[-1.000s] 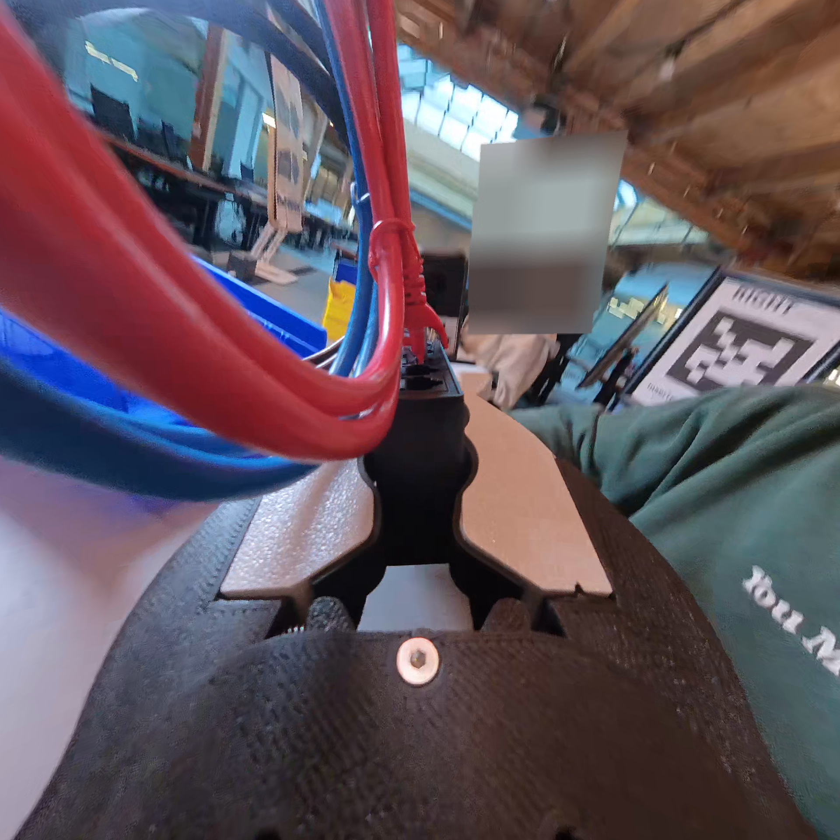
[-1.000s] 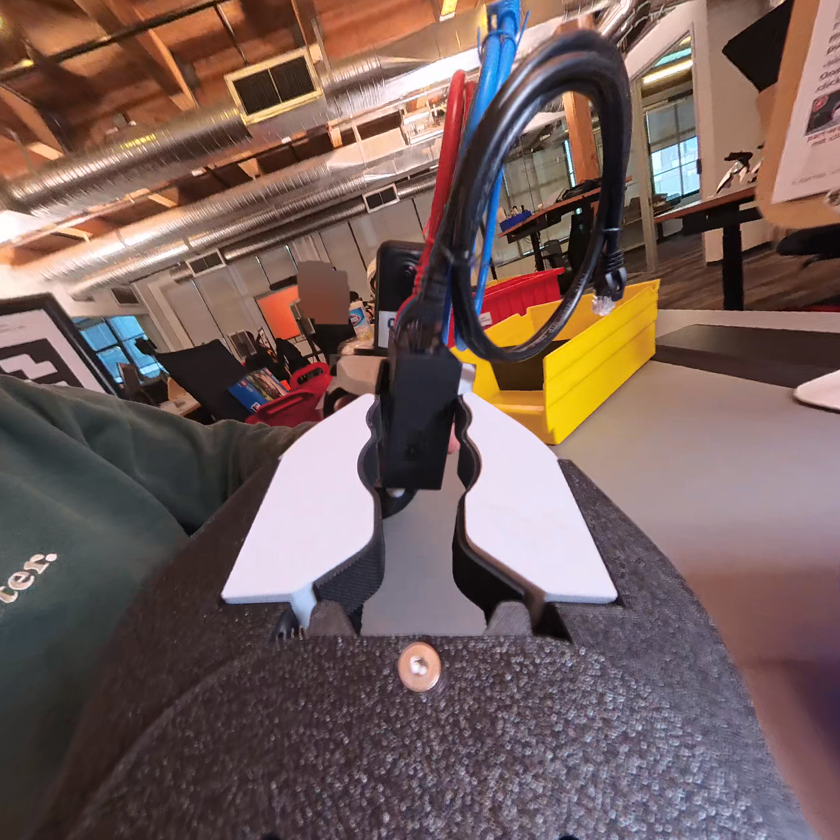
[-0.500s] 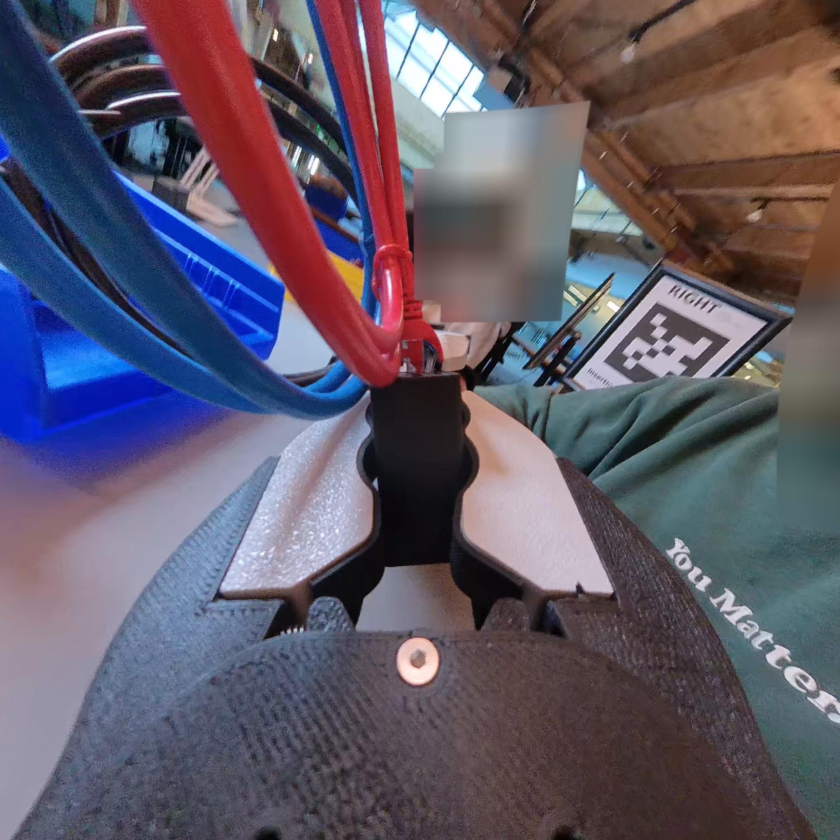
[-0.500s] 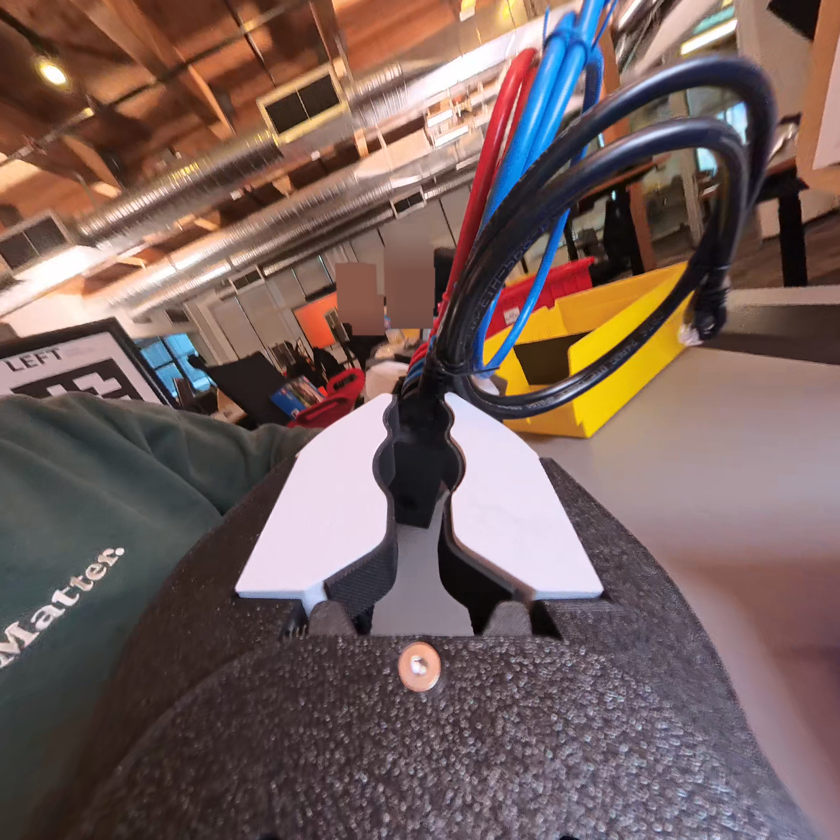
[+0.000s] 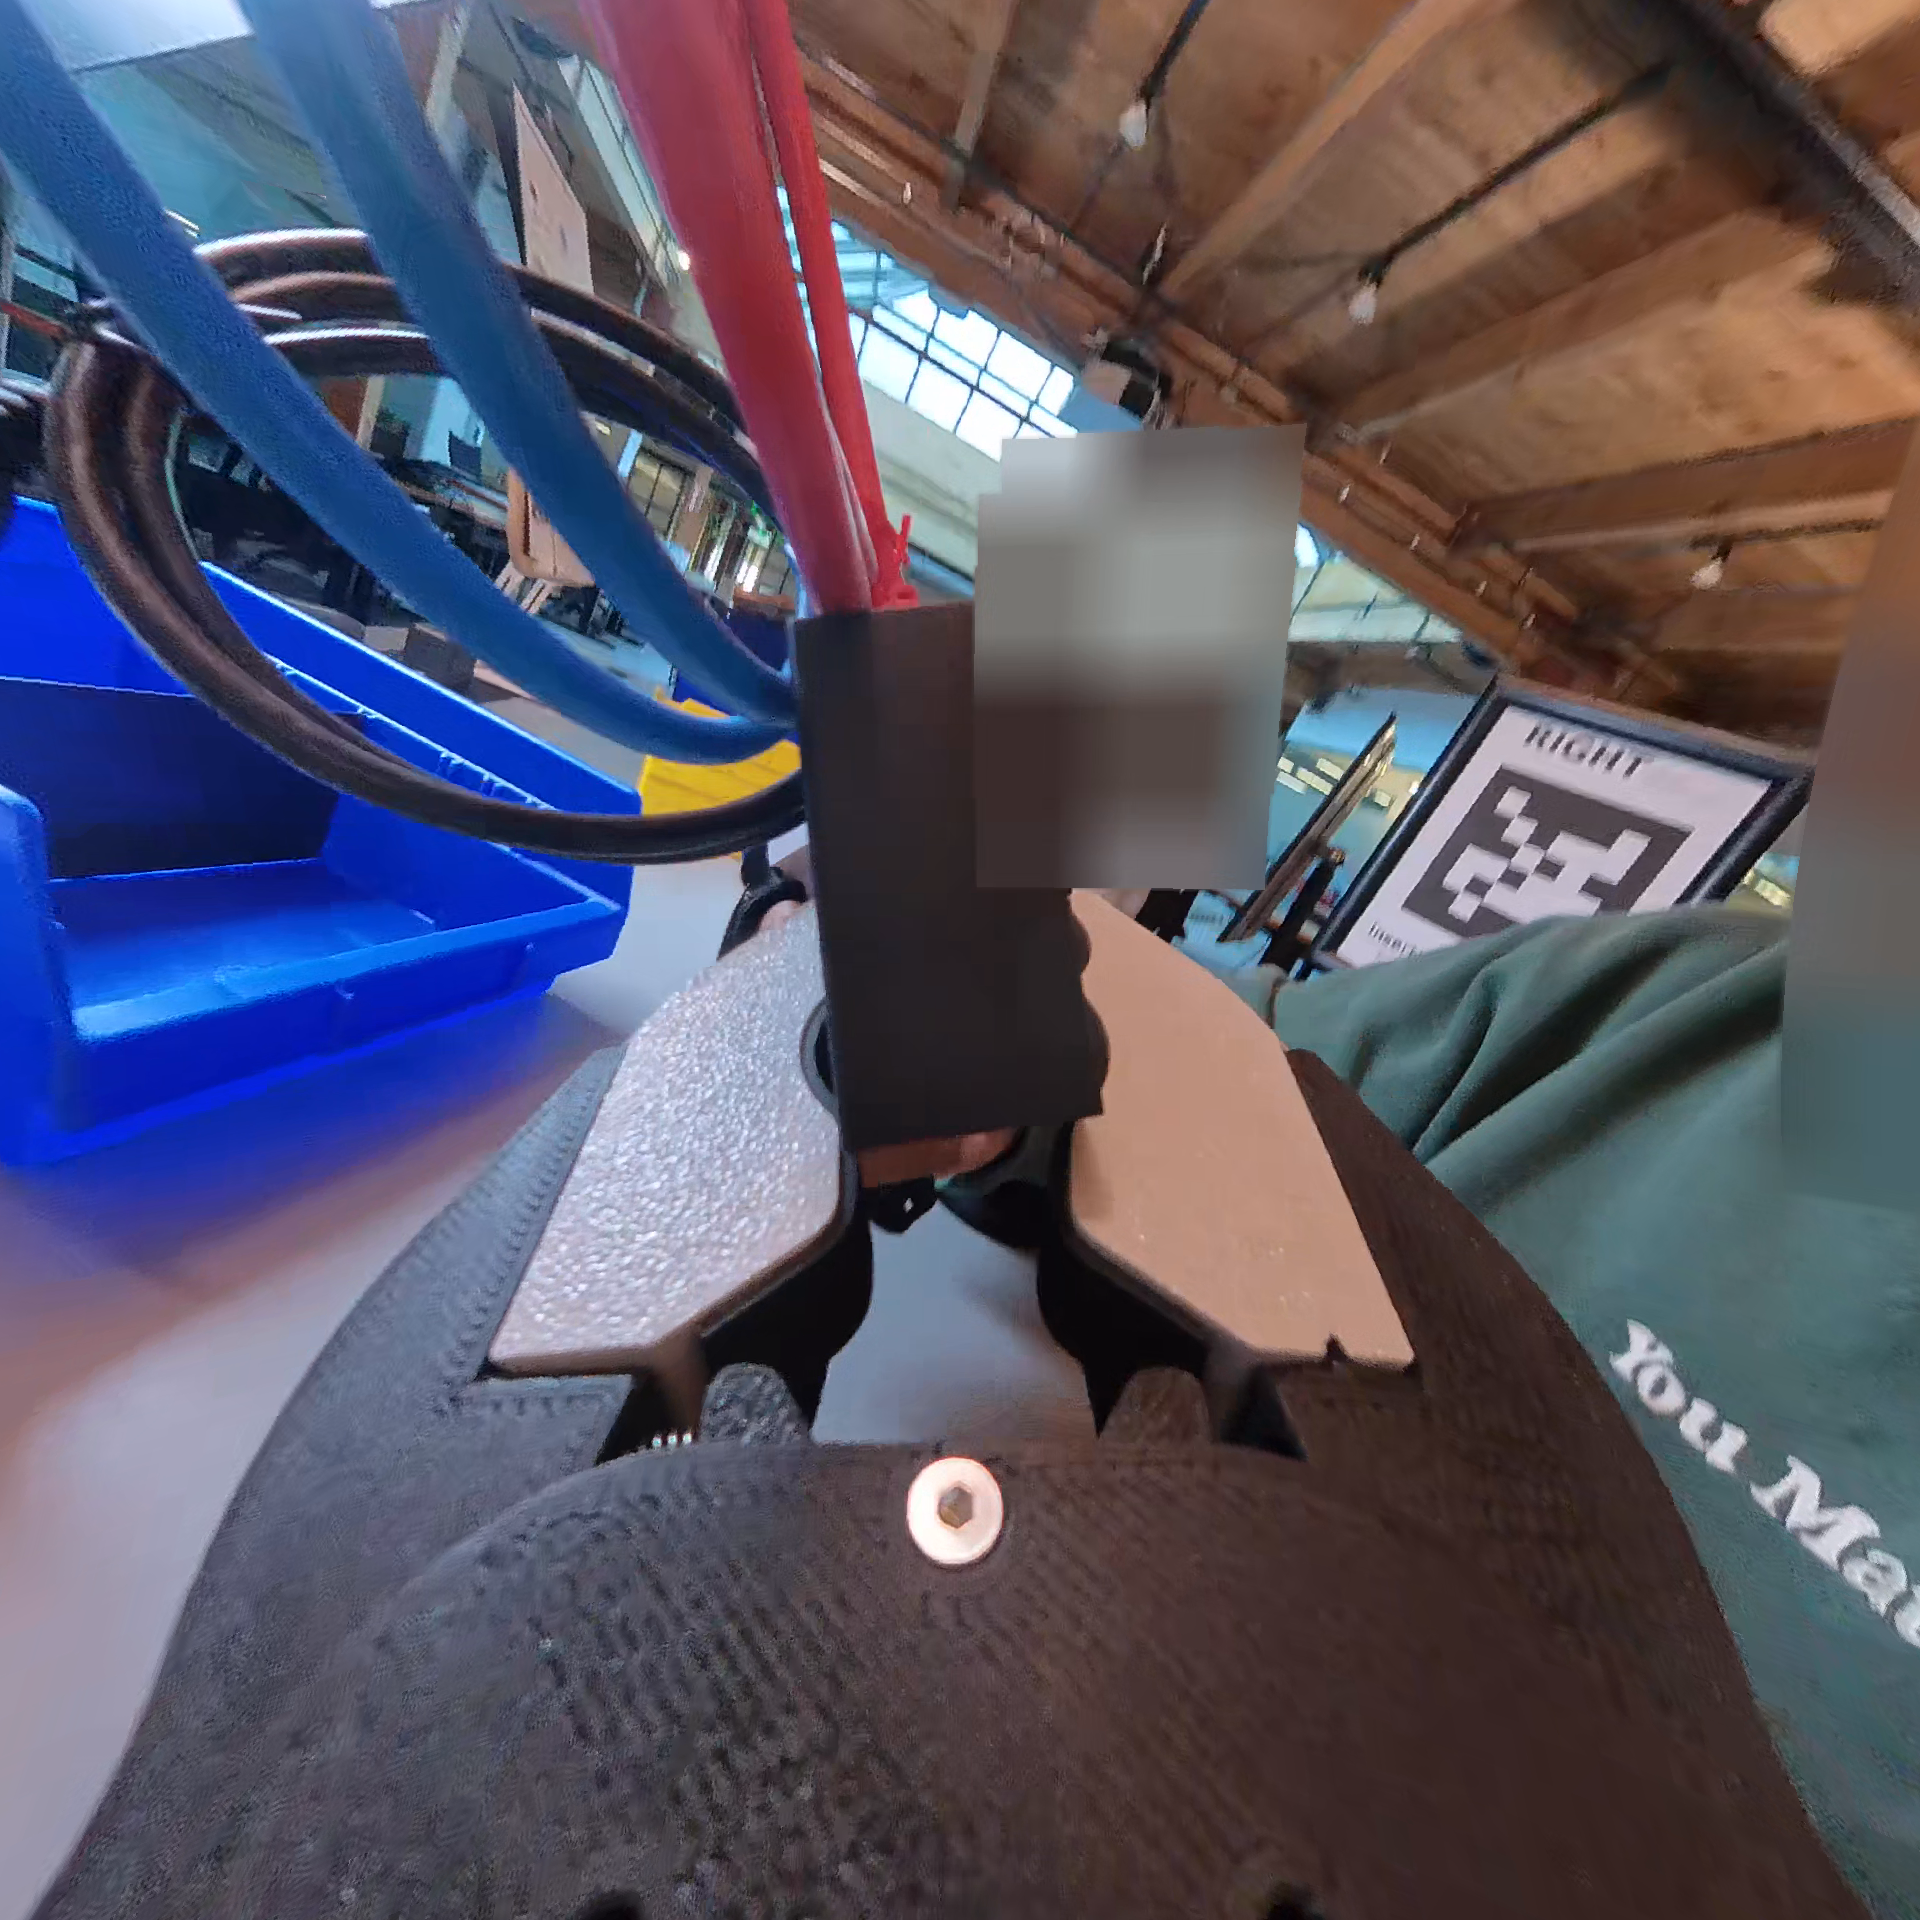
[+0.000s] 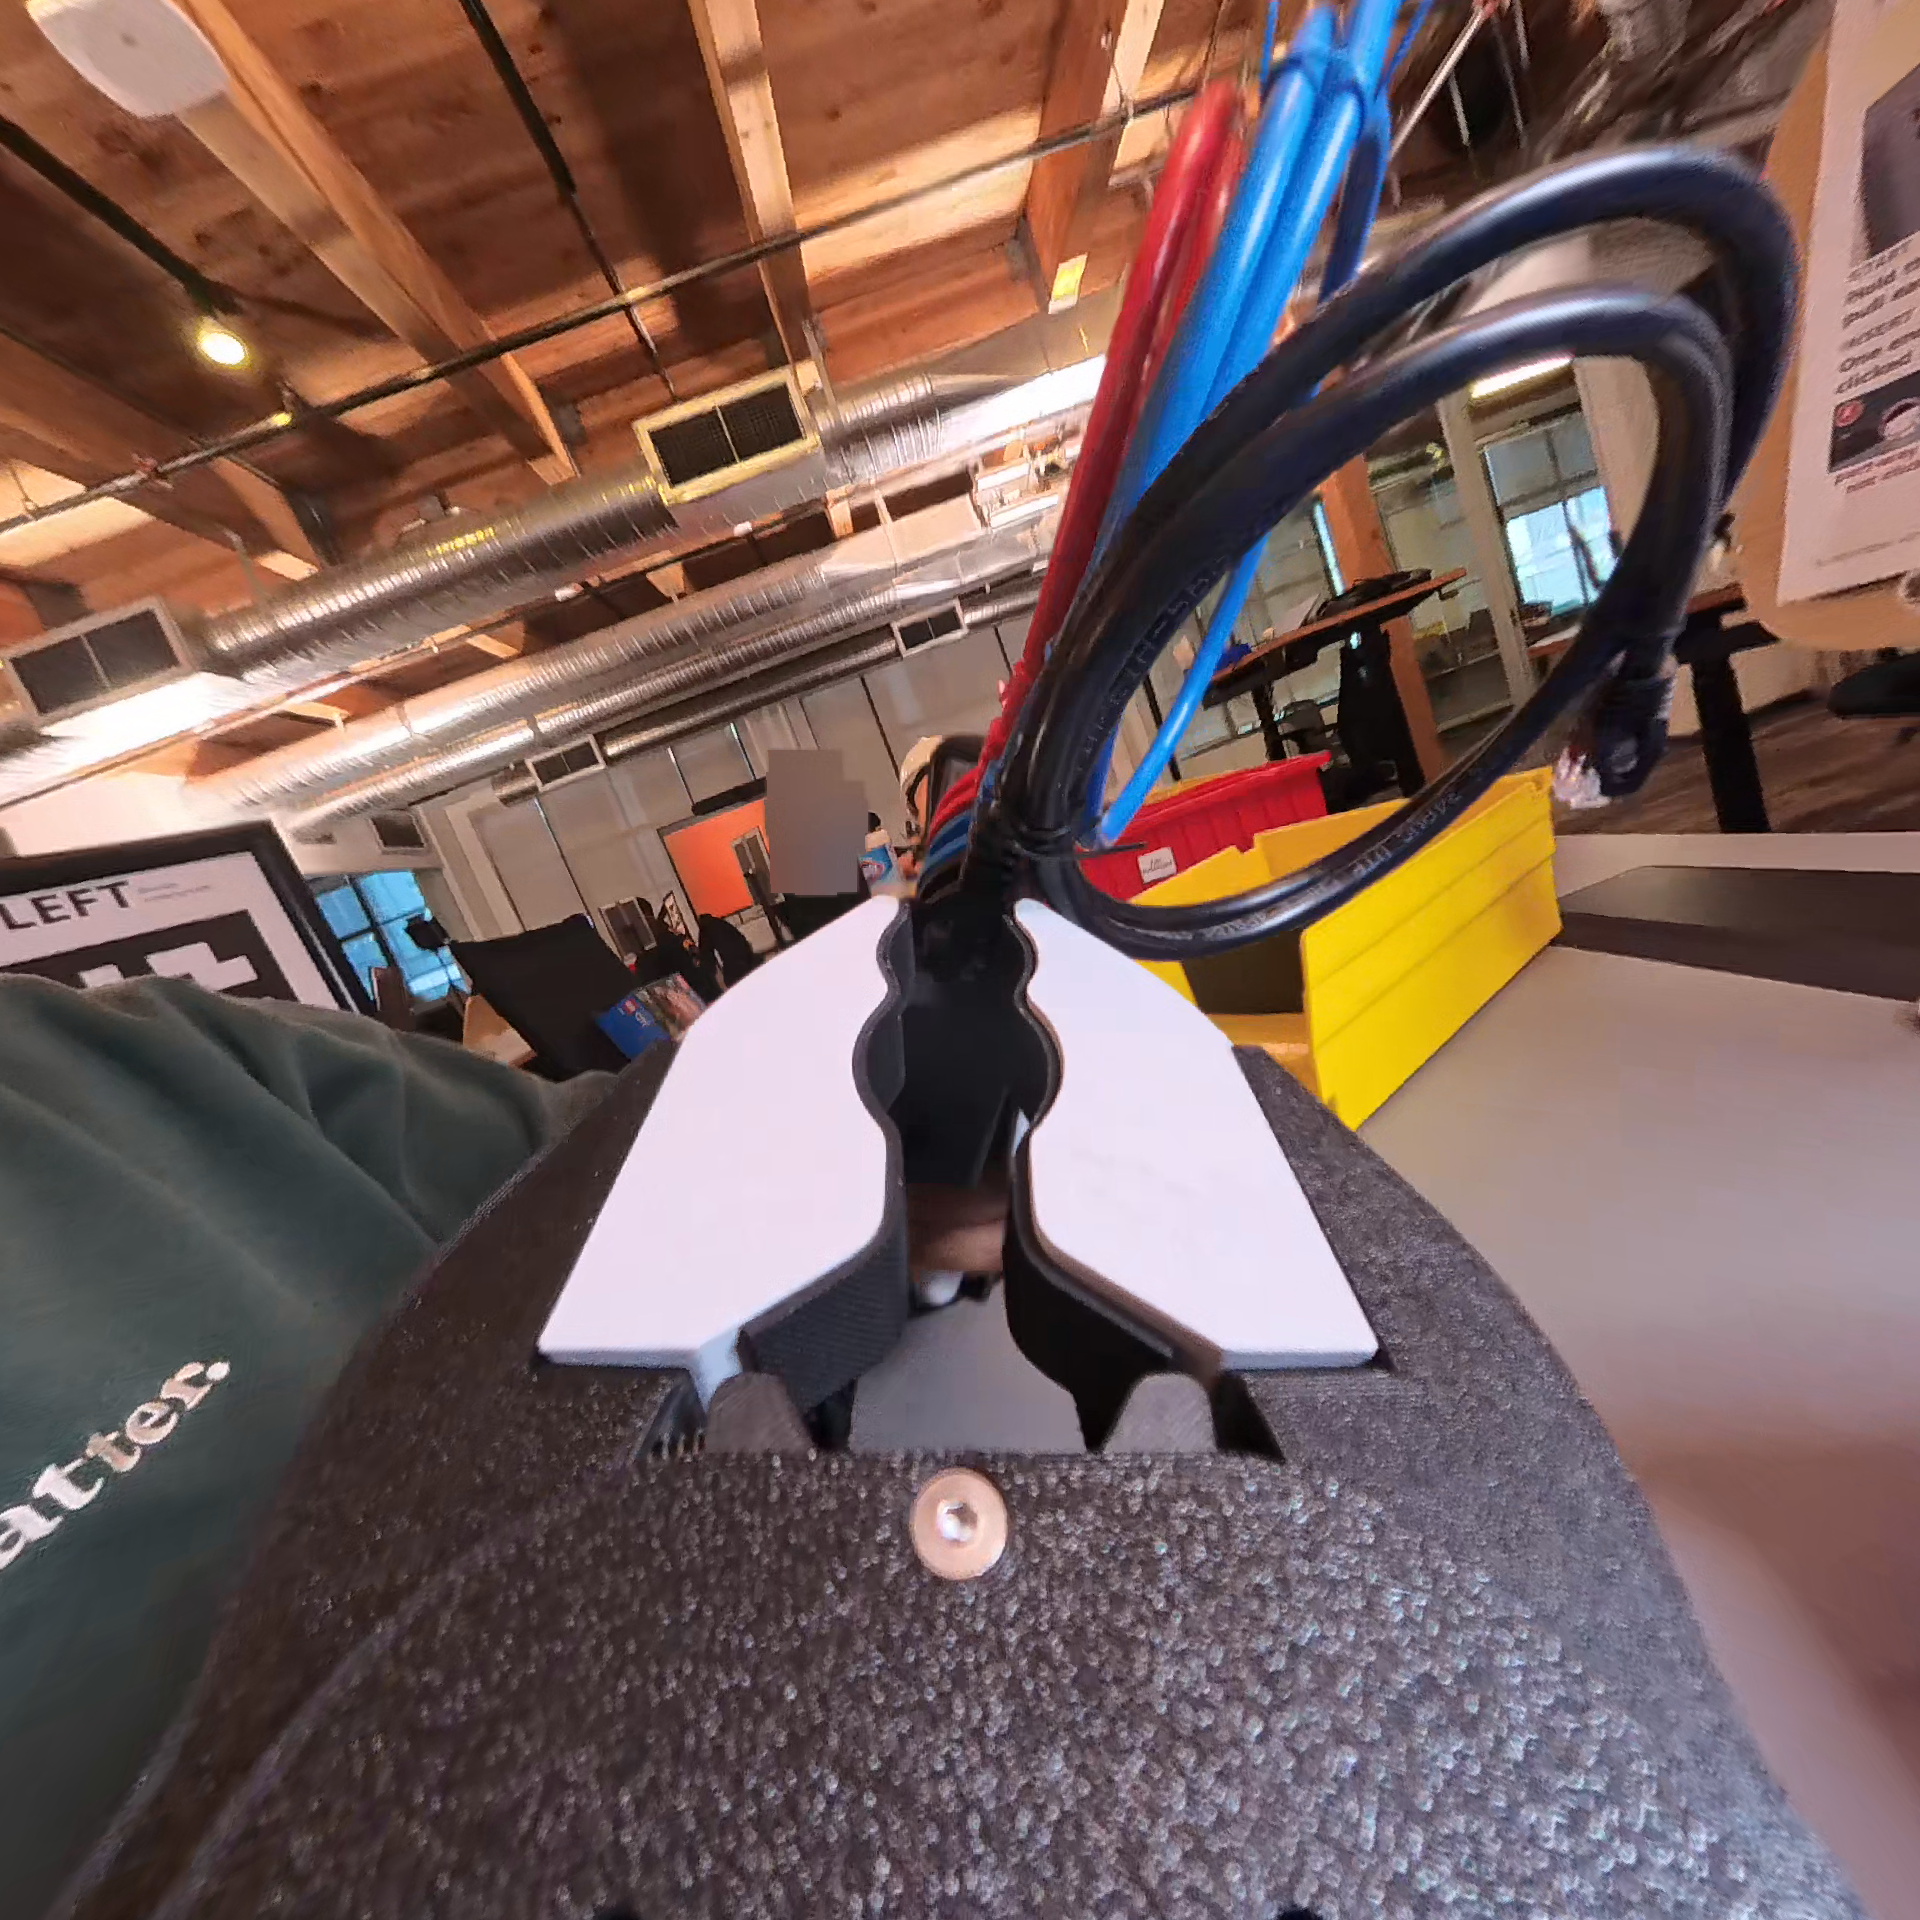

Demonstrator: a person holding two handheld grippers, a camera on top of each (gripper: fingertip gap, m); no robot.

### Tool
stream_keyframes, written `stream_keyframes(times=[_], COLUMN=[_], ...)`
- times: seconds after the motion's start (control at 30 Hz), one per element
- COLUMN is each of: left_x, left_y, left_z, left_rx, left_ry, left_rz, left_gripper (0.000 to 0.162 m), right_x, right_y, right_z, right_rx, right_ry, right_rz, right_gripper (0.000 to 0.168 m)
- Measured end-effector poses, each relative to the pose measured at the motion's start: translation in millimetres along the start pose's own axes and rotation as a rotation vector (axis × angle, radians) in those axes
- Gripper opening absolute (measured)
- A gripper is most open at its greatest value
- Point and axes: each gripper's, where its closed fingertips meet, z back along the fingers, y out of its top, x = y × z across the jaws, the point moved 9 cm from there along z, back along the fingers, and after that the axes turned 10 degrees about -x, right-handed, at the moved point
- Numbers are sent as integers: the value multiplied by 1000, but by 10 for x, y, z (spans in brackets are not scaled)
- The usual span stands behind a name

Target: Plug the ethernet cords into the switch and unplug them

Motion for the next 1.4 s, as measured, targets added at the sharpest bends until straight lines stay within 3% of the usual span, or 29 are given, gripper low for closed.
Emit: stream_keyframes(times=[0.27,0.47,0.6,0.77,0.83,0.93,1.2,1.4], left_x=[-23,-100,-124,-87,-64,-71,-75,-155], left_y=[133,16,3,25,9,-14,82,210], left_z=[172,109,101,82,45,20,137,359], left_rx=[-176,-280,-253,-76,-47,-14,-108,-98], left_ry=[12,65,81,61,97,132,98,122], left_rz=[-110,-75,-61,11,-10,10,-19,28], left_gripper=[35,35,35,41,51,50,47,46], right_x=[63,171,179,124,102,81,88,139], right_y=[49,-66,-100,-144,-161,-187,-198,68], right_z=[57,51,60,22,-2,-39,-98,122], right_rx=[-127,-263,-222,-92,-49,-22,-167,-237], right_ry=[25,22,31,32,28,8,0,-102], right_rz=[-6,-75,-75,-71,-67,-54,-34,5], right_gripper=[21,24,15,15,15,15,16,19])
